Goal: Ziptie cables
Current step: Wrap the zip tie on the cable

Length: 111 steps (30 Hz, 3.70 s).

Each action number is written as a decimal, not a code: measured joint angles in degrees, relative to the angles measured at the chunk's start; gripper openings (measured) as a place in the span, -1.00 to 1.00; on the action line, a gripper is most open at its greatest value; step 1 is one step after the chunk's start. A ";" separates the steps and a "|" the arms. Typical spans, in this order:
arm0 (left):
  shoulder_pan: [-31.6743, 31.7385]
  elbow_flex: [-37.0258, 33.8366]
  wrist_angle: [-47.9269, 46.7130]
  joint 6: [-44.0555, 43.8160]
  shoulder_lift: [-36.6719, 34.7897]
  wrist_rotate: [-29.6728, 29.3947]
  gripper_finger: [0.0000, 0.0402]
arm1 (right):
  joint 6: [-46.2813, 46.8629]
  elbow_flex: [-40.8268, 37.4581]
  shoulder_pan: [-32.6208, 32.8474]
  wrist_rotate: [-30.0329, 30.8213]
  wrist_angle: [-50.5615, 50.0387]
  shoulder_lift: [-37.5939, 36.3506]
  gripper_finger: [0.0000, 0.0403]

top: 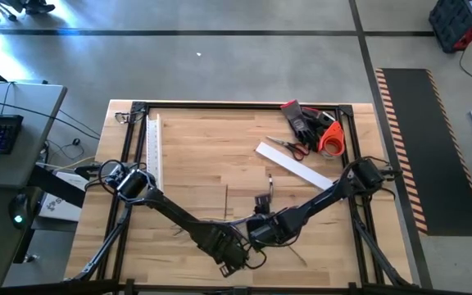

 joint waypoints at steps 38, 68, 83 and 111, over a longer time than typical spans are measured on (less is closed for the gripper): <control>-6.57 -45.58 39.30 0.62 -24.91 -34.62 -0.76 | -7.36 -9.12 5.21 -6.49 53.58 7.20 -0.23; 11.07 -53.32 66.14 18.52 -20.00 -32.10 -0.76 | -5.61 -8.56 5.50 -7.93 59.85 10.16 -1.00; 6.97 -53.10 52.94 15.95 -18.01 -36.64 -0.80 | -6.13 -8.60 3.01 -12.90 62.31 10.31 -1.00; -8.82 -53.32 42.83 27.46 -31.57 -38.89 -0.80 | -8.69 -8.64 0.67 -12.89 72.97 11.45 -1.00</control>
